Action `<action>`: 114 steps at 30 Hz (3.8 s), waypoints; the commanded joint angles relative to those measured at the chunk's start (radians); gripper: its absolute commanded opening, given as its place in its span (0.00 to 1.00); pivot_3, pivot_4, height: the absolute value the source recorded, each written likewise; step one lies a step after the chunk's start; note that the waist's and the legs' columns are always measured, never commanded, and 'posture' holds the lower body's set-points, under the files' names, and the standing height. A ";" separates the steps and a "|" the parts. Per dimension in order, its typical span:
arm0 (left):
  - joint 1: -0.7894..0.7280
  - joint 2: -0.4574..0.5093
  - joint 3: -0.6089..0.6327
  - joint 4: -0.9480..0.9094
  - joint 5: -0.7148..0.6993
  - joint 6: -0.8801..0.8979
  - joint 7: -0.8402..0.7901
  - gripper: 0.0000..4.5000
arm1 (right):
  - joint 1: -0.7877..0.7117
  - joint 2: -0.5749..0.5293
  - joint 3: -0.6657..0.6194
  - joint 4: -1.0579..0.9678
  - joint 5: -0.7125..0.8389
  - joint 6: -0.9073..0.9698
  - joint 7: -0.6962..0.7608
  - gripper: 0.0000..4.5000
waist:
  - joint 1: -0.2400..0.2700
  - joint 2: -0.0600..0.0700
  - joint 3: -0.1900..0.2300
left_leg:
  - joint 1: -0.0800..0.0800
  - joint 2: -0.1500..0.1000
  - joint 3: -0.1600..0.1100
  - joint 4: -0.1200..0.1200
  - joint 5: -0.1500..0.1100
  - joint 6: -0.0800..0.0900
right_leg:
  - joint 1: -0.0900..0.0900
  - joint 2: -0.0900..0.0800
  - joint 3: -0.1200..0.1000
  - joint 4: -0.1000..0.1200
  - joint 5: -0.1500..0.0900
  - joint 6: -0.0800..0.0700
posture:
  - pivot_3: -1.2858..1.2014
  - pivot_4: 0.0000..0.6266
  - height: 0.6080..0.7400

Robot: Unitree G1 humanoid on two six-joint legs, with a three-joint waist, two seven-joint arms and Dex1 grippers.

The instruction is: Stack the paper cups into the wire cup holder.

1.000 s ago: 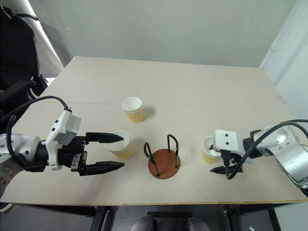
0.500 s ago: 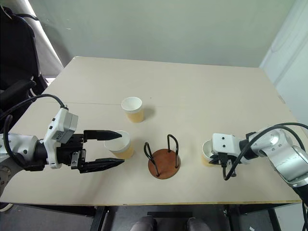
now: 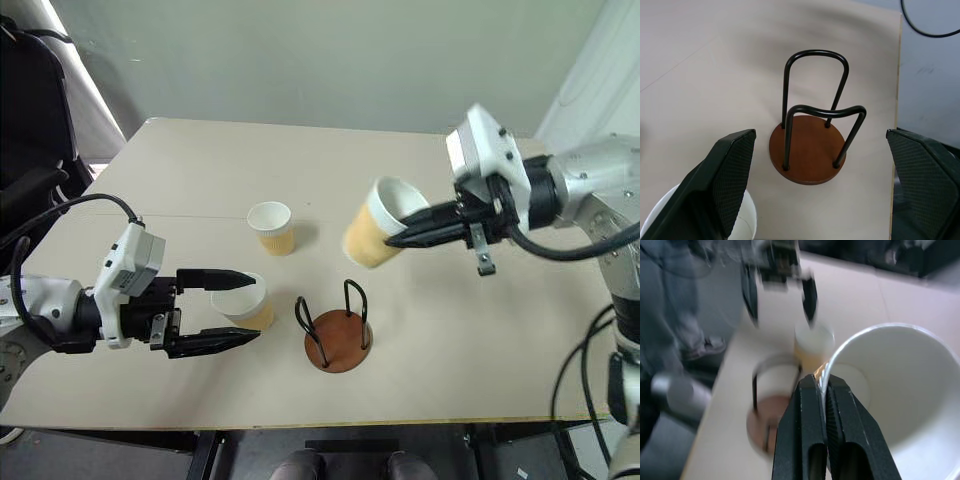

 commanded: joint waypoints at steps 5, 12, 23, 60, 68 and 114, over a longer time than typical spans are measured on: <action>-0.009 0.000 0.018 -0.026 -0.013 -0.004 0.011 1.00 | 0.017 0.062 0.135 -0.056 -0.066 -0.019 -0.046 0.01 | 0.004 0.000 0.000 | -0.003 0.000 -0.001 0.001 0.000 0.000 | -0.002 -0.001 -0.001 0.000 0.000 0.000 | 0.52 0.24 1.00; 0.014 0.000 0.032 -0.045 -0.027 0.007 0.032 1.00 | 0.068 0.023 0.231 -0.079 -0.142 -0.074 0.020 0.01 | 0.001 0.000 0.000 | -0.003 0.000 -0.001 0.000 -0.001 0.000 | -0.002 -0.001 -0.001 -0.001 0.000 0.000 | 0.52 0.24 1.00; 0.005 0.001 0.021 -0.039 -0.031 0.005 0.039 1.00 | 0.098 0.032 0.274 -0.110 -0.192 -0.108 0.042 0.01 | 0.000 0.000 0.000 | -0.003 0.000 0.000 0.000 -0.001 0.000 | -0.002 -0.001 -0.002 -0.001 0.000 -0.001 | 0.52 0.24 1.00; -0.118 0.140 -0.278 0.144 0.358 -0.247 -0.156 1.00 | 0.222 -0.064 -0.262 0.085 0.147 0.132 -0.011 0.98 | 0.007 0.001 0.000 | -0.004 0.000 -0.001 -0.001 -0.003 -0.005 | -0.004 -0.001 -0.002 -0.001 -0.003 -0.005 | 0.52 0.24 1.00; -0.175 0.115 -0.382 0.226 0.503 -0.331 -0.180 1.00 | 0.376 -0.131 -0.297 -0.051 0.219 0.137 -0.015 0.98 | 0.005 0.001 0.001 | -0.005 0.004 -0.001 0.000 -0.005 -0.006 | -0.004 0.002 -0.002 -0.002 -0.003 -0.005 | 0.52 0.24 1.00; -0.997 -0.158 -0.775 0.478 0.171 -0.499 -0.549 0.01 | 0.471 -0.215 -0.317 -0.116 0.230 0.071 -0.109 0.98 | 0.013 0.003 -0.001 | -0.010 0.004 0.000 0.018 -0.013 0.004 | -0.003 0.000 0.000 0.002 -0.007 0.004 | 0.52 0.24 1.00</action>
